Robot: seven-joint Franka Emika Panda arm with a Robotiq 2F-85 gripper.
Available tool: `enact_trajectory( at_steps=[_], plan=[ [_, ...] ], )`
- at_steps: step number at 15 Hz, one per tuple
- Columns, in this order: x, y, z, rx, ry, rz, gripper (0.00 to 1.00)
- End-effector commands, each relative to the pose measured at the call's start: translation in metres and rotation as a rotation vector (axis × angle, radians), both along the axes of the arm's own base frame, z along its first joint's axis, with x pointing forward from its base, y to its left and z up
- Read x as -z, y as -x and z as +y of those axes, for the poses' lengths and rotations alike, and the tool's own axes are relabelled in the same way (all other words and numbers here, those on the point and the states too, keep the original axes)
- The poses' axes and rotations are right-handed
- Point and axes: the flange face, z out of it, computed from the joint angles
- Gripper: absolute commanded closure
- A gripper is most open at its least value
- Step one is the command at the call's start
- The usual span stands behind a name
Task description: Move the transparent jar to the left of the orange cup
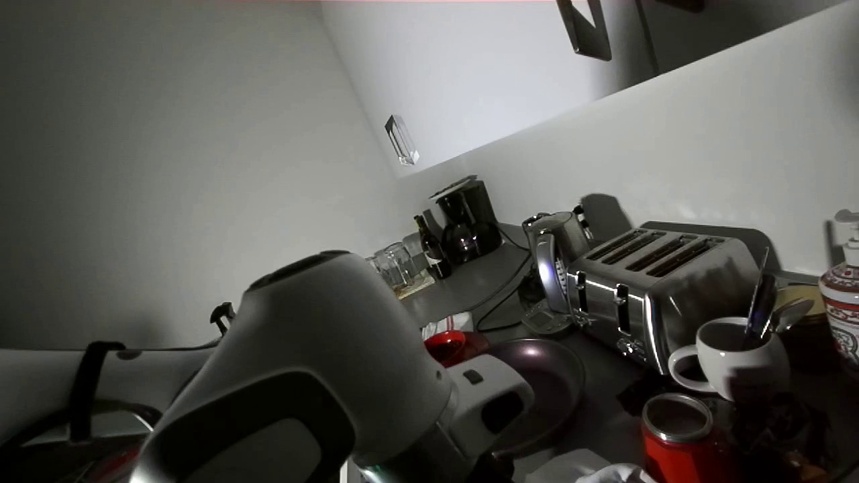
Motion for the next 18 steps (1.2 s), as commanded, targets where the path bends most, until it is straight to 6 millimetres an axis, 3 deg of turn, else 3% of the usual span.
enact_trajectory(
  at_steps=[1, 8, 13, 18],
  plan=[
    [-0.023, 0.007, 0.025, -0.053, -0.012, -0.054, 0.94],
    [-0.042, 0.005, 0.068, -0.129, -0.037, -0.096, 0.93],
    [-0.079, -0.022, 0.087, -0.061, -0.092, -0.173, 0.93],
    [-0.098, -0.046, 0.089, 0.027, -0.104, -0.224, 0.94]
  ],
)
